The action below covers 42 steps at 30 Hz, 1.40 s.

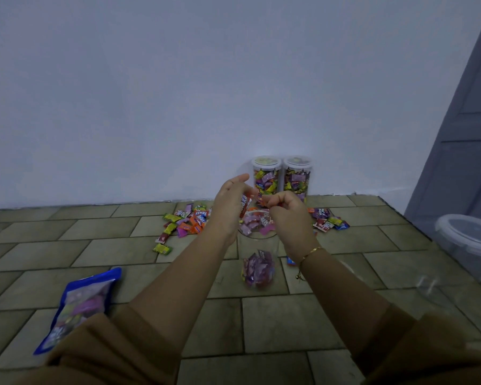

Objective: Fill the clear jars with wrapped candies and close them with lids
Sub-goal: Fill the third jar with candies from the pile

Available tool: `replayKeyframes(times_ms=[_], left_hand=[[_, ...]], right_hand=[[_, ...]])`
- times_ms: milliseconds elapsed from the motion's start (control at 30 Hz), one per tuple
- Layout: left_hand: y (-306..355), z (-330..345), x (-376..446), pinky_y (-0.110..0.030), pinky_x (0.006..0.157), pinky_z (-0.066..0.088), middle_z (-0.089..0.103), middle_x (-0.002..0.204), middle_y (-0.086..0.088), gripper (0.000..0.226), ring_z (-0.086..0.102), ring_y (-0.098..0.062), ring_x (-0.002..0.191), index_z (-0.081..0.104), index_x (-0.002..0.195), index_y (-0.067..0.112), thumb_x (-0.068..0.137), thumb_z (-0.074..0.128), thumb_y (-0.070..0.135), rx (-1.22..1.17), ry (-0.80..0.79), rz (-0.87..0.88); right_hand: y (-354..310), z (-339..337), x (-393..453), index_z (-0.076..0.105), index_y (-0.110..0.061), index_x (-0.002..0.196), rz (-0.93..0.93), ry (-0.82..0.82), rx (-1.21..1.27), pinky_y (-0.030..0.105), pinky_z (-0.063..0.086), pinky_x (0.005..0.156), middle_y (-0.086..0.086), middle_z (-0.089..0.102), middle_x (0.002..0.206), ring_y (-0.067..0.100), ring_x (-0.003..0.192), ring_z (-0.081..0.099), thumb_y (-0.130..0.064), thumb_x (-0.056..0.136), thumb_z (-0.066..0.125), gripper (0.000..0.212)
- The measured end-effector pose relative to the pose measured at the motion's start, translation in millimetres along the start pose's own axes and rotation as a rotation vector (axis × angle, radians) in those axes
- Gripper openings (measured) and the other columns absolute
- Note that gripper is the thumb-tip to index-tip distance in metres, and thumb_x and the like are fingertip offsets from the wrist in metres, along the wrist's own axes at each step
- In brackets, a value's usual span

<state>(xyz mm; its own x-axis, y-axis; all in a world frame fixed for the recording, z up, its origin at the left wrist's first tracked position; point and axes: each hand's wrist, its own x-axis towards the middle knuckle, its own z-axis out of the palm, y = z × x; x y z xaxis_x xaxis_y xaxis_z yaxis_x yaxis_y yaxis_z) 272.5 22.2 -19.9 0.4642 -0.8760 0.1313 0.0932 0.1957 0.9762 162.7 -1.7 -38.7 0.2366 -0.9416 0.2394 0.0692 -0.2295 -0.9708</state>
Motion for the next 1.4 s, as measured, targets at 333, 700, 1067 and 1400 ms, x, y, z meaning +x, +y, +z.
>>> replayKeyframes(times_ms=[333, 700, 1067, 1400], left_hand=[[-2.7, -14.8, 4.3, -0.027, 0.068, 0.038, 0.065, 0.087, 0.000, 0.024, 0.053, -0.011, 0.078, 0.058, 0.102, 0.024, 0.098, 0.035, 0.026, -0.104, -0.010, -0.006], [-52.5, -71.2, 3.2, -0.029, 0.089, 0.031, 0.055, 0.104, 0.013, 0.010, 0.045, -0.007, 0.103, 0.058, 0.101, 0.027, 0.093, 0.051, 0.026, 0.174, 0.212, -0.159], [-101.0, -109.7, 16.4, -0.045, 0.116, 0.010, 0.012, 0.158, -0.004, 0.065, 0.001, -0.028, 0.145, 0.036, 0.142, 0.029, 0.081, 0.057, 0.038, 0.863, 0.373, -0.354], [-123.3, -139.0, 57.5, -0.045, 0.117, -0.007, -0.004, 0.159, -0.011, 0.081, -0.015, -0.033, 0.144, 0.014, 0.150, 0.017, 0.084, 0.054, 0.038, 1.012, 0.467, -0.459]], right_hand=[[1.4, -14.4, 8.0, 0.055, -0.019, 0.085, 0.038, 0.094, 0.223, 0.018, 0.048, 0.076, 0.002, 0.061, 0.098, 0.012, 0.090, 0.057, 0.004, 0.090, 0.045, 0.025], [90.2, -60.5, 12.0, 0.063, -0.007, 0.118, 0.137, -0.122, -0.886, 0.024, 0.043, 0.090, 0.004, 0.059, 0.124, 0.021, 0.112, 0.054, -0.008, 0.092, 0.047, 0.030], [122.8, -47.8, 26.5, 0.061, -0.023, 0.113, 0.090, -0.369, -1.559, 0.043, 0.028, 0.107, 0.001, 0.062, 0.118, 0.021, 0.114, 0.051, -0.036, 0.096, 0.038, 0.031], [140.2, -53.1, 62.7, 0.036, -0.016, 0.140, 0.197, -0.254, -1.399, 0.048, 0.012, 0.115, 0.004, 0.031, 0.150, 0.026, 0.140, 0.021, -0.030, 0.097, 0.035, 0.046]])
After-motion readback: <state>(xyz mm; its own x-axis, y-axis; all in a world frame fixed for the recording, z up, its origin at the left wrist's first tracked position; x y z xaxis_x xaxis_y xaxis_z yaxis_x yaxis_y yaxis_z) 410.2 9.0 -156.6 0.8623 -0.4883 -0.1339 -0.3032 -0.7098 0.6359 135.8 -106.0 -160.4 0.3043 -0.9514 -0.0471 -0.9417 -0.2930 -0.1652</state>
